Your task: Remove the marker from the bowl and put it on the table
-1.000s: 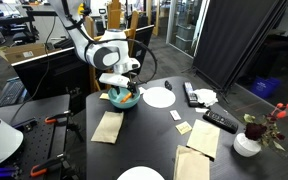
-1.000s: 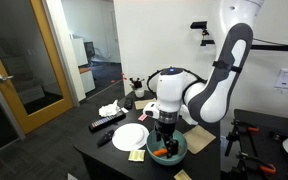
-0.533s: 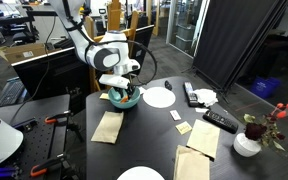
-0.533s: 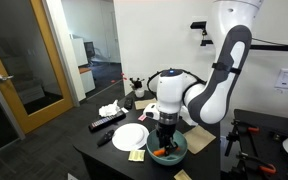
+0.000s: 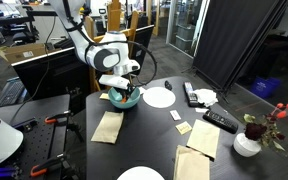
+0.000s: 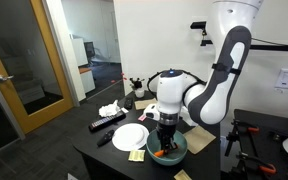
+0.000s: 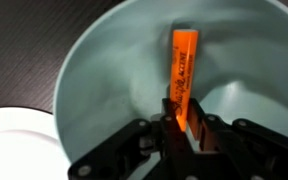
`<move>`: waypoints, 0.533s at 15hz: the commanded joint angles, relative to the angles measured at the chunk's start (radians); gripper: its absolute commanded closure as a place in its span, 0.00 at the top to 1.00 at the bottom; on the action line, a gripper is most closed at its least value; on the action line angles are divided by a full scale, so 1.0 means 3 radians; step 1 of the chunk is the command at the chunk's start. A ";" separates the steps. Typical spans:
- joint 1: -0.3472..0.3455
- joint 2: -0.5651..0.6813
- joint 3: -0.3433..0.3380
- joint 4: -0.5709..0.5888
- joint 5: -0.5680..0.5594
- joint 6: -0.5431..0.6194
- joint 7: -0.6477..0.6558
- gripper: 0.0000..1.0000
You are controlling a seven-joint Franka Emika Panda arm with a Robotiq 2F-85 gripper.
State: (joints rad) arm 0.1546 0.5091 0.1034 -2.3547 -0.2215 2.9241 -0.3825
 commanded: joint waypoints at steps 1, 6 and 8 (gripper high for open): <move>0.0010 -0.0187 -0.0032 -0.0080 -0.0095 -0.0123 0.0159 0.05; -0.0206 -0.0517 0.0120 -0.0139 0.0019 -0.0337 0.0010 0.05; -0.0286 -0.0657 0.0178 -0.0149 0.0073 -0.0436 -0.0036 0.05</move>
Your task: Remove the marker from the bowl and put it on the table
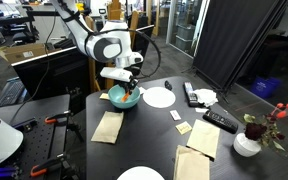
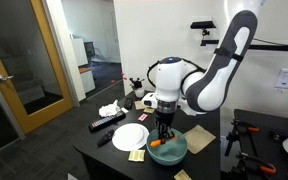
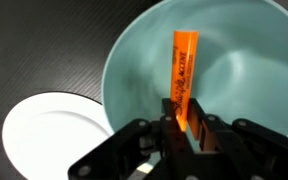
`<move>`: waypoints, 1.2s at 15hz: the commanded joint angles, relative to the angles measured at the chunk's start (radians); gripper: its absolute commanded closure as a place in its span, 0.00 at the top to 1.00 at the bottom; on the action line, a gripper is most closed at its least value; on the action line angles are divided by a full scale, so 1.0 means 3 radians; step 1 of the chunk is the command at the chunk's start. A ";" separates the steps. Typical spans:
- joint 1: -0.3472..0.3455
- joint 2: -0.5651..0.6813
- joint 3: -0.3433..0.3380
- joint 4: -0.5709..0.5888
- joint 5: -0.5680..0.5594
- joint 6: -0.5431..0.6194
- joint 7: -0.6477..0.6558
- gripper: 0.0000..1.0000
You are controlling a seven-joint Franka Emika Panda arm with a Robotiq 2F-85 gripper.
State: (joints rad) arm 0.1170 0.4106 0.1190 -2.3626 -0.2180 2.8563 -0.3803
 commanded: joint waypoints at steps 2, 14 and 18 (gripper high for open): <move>-0.0279 -0.0456 0.0223 -0.0134 0.0179 -0.0294 -0.0151 0.05; -0.0498 -0.0525 0.0012 0.0100 0.0485 -0.0346 -0.0266 0.05; -0.0496 -0.0270 -0.0138 0.0253 0.0361 -0.0231 -0.0178 0.05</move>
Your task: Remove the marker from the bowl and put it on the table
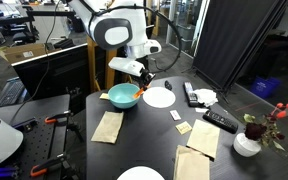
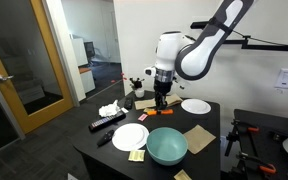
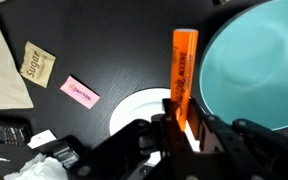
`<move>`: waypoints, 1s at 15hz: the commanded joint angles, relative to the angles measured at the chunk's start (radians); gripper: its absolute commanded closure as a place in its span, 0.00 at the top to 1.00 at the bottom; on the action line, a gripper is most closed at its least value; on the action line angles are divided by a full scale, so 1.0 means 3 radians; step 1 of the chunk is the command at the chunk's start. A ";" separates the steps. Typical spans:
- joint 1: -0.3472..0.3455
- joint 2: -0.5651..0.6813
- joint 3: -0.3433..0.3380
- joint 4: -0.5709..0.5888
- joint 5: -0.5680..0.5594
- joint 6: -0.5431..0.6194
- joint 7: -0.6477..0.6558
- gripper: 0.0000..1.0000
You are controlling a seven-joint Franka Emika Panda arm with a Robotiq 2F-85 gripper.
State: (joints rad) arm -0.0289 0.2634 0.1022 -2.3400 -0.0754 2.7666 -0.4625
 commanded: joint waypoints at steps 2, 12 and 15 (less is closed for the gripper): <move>-0.0004 0.0397 -0.0156 0.0293 -0.0144 0.0108 0.0177 0.05; -0.0004 0.1270 -0.0327 0.0980 -0.0173 0.0259 0.0600 0.05; -0.0003 0.1357 -0.0327 0.1088 -0.0171 0.0246 0.0660 0.44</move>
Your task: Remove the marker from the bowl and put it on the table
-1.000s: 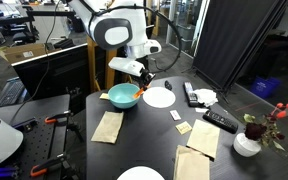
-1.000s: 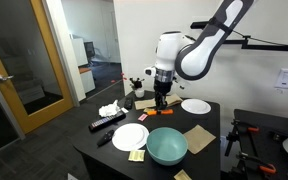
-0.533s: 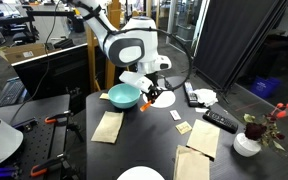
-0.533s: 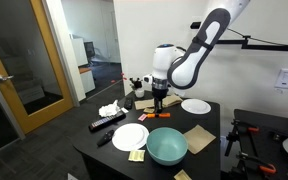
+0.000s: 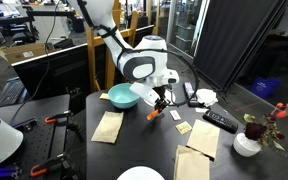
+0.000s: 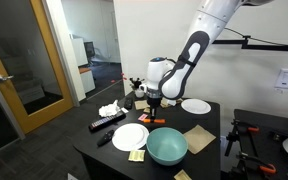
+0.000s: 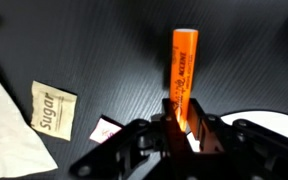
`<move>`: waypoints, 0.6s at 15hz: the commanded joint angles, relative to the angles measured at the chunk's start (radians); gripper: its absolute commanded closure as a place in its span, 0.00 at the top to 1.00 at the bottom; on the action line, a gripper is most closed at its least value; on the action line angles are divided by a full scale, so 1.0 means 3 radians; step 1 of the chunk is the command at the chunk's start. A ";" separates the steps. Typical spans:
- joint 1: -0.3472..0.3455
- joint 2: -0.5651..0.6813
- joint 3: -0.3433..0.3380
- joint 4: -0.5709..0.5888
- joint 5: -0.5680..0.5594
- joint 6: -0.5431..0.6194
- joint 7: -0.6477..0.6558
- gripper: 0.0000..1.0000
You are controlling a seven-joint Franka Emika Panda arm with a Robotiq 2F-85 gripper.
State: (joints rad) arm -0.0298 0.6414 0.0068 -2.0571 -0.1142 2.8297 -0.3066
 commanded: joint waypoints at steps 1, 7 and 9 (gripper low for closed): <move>0.0000 0.0100 -0.0011 0.0161 -0.0042 0.0032 0.0149 0.45; -0.0026 -0.0173 -0.0020 0.0029 -0.0026 0.0063 0.0231 0.89; -0.0073 -0.0354 0.0012 -0.0073 -0.0006 0.0062 0.0200 1.00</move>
State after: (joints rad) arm -0.0334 0.6315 0.0024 -2.0119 -0.1137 2.8372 -0.2673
